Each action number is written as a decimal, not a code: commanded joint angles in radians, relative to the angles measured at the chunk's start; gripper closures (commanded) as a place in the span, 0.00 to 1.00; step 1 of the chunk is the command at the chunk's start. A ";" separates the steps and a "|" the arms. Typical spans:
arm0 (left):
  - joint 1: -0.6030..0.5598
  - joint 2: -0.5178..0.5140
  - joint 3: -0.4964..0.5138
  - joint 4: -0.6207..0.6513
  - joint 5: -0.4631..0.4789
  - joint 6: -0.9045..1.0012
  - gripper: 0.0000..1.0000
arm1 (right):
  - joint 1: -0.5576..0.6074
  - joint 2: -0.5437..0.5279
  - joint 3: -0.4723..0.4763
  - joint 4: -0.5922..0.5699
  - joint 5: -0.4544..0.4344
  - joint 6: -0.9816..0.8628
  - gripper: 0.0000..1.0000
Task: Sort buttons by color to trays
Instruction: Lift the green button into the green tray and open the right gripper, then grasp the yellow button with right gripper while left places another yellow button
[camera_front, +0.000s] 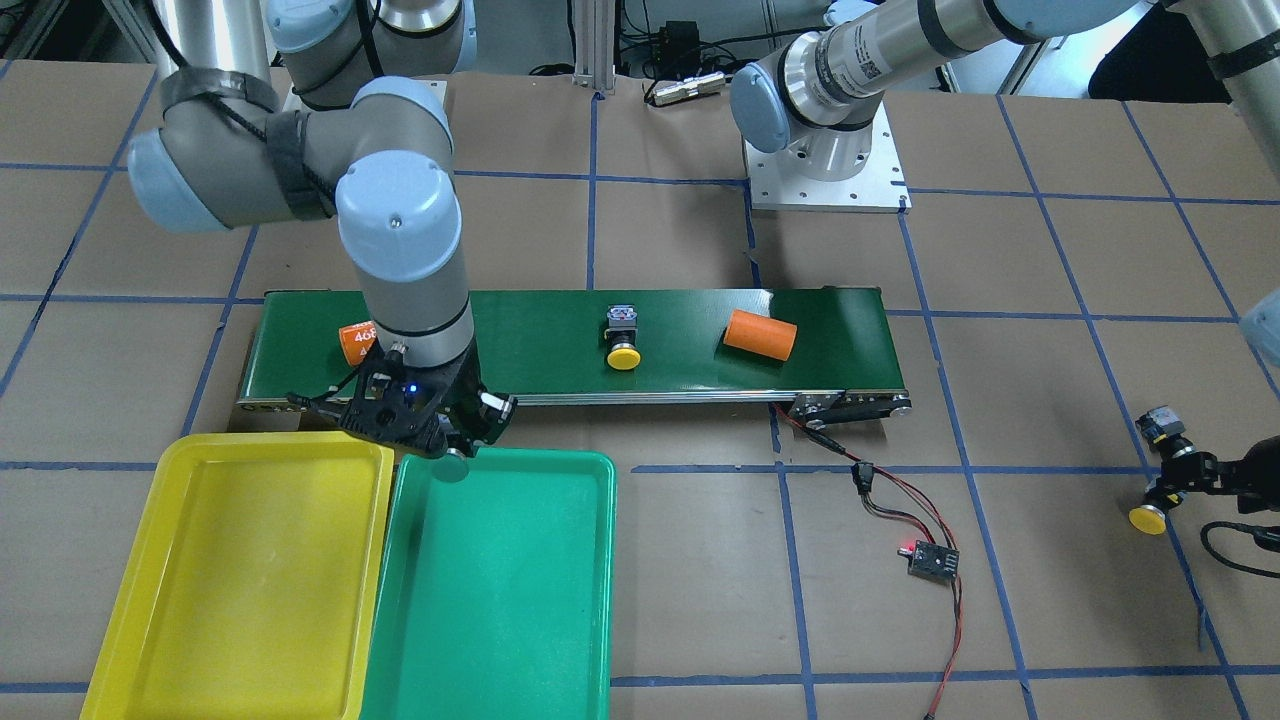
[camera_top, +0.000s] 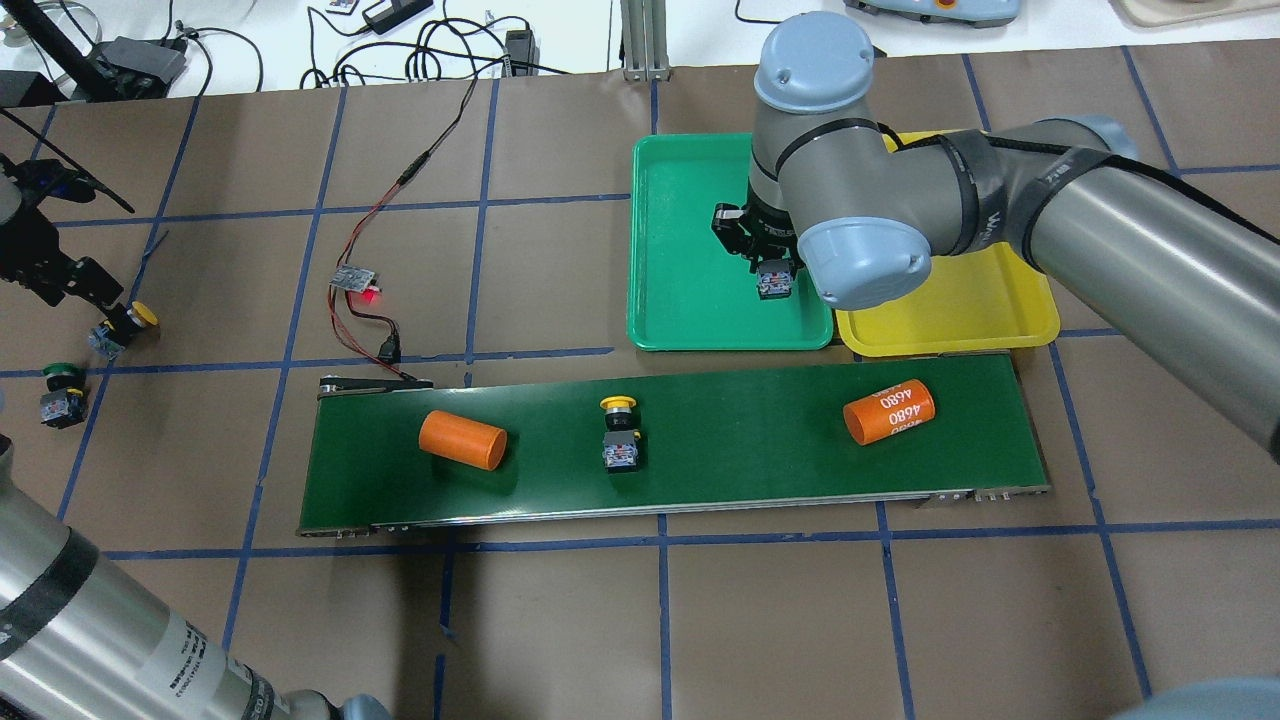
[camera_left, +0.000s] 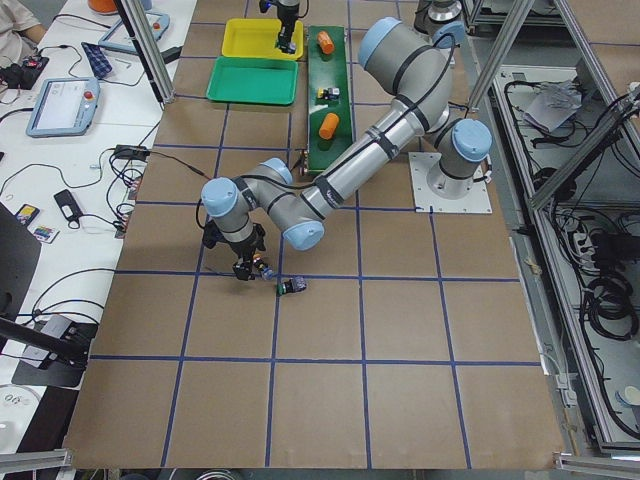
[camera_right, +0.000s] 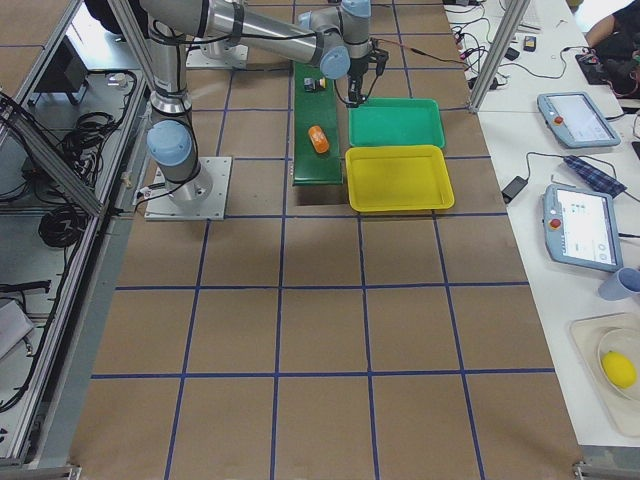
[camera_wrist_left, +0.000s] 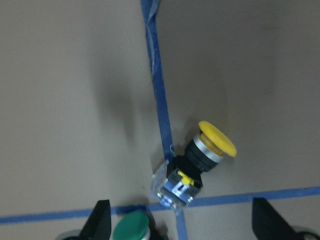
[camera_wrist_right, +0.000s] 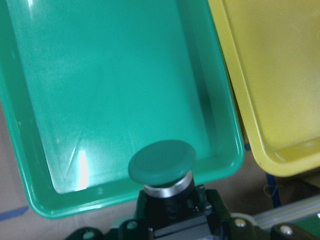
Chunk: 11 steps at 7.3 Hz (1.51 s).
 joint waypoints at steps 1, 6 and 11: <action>0.006 -0.025 -0.036 0.053 0.001 0.123 0.00 | -0.012 0.159 -0.118 -0.094 0.004 -0.005 1.00; 0.023 0.024 -0.102 0.054 -0.032 0.165 0.88 | -0.020 0.099 -0.077 -0.052 0.004 0.004 0.00; -0.135 0.428 -0.467 -0.053 -0.037 -0.245 0.99 | -0.020 -0.242 0.070 0.386 0.021 0.003 0.00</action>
